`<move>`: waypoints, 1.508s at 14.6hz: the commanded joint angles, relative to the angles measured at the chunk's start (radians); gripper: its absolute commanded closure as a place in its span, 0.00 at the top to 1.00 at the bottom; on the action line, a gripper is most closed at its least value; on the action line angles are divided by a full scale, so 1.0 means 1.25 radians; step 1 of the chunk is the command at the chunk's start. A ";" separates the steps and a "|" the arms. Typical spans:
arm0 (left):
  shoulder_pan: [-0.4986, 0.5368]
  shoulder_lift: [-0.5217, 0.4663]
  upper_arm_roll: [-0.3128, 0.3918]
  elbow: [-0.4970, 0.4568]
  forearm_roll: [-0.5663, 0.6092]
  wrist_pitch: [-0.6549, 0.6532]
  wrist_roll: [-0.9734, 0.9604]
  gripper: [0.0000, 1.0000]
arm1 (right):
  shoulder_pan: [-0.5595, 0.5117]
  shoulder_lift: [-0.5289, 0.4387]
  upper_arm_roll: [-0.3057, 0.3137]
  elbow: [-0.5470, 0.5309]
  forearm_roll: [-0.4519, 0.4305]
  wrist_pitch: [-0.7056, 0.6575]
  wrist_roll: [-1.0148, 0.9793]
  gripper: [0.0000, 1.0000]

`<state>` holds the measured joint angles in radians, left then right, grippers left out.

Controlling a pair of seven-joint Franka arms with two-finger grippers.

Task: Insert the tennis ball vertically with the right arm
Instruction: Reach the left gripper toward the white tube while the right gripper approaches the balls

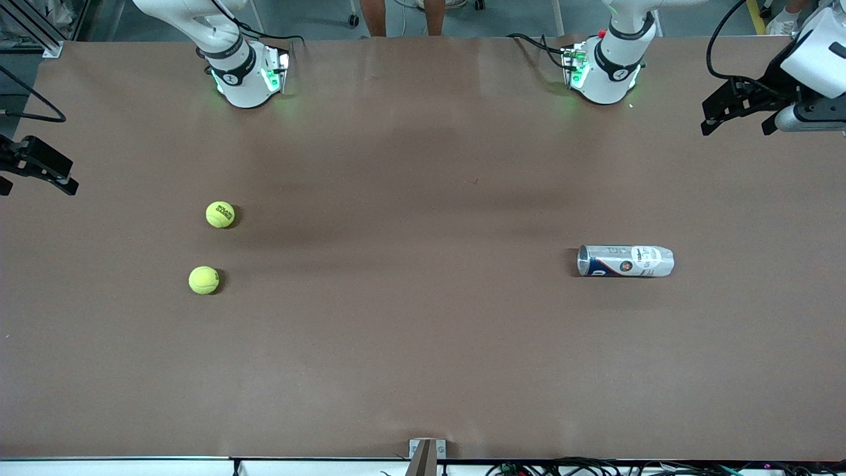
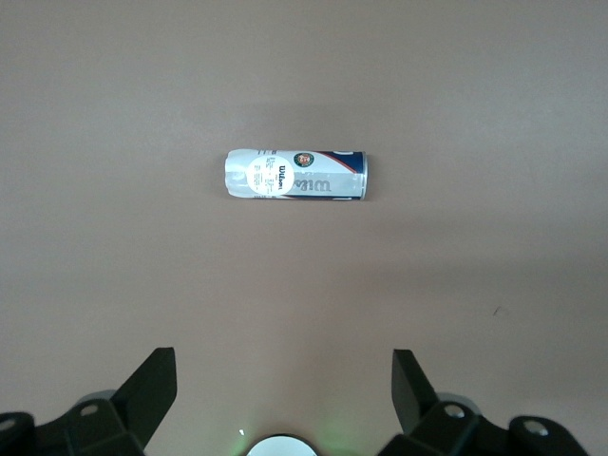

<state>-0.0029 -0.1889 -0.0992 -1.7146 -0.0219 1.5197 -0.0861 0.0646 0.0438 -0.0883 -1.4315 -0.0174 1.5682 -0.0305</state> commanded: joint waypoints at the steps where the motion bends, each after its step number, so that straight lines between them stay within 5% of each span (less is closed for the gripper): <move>1: 0.001 -0.004 -0.004 0.009 0.007 -0.012 -0.006 1.00 | 0.000 0.004 0.003 0.009 -0.012 -0.013 -0.007 1.00; 8: -0.005 0.108 -0.035 0.055 0.022 0.000 -0.056 1.00 | -0.005 0.005 0.003 0.009 -0.012 -0.011 -0.006 1.00; 15: 0.040 0.162 -0.025 -0.043 0.056 0.141 -0.241 1.00 | -0.009 0.009 0.003 0.009 -0.011 -0.011 -0.005 1.00; 22: 0.075 0.172 -0.026 -0.197 0.118 0.325 -0.614 1.00 | 0.012 0.083 0.004 0.001 -0.018 -0.029 0.000 1.00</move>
<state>0.0805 0.0361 -0.1252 -1.9070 0.0982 1.8711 -0.7306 0.0643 0.1079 -0.0901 -1.4372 -0.0174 1.5469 -0.0305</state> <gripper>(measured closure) 0.000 0.000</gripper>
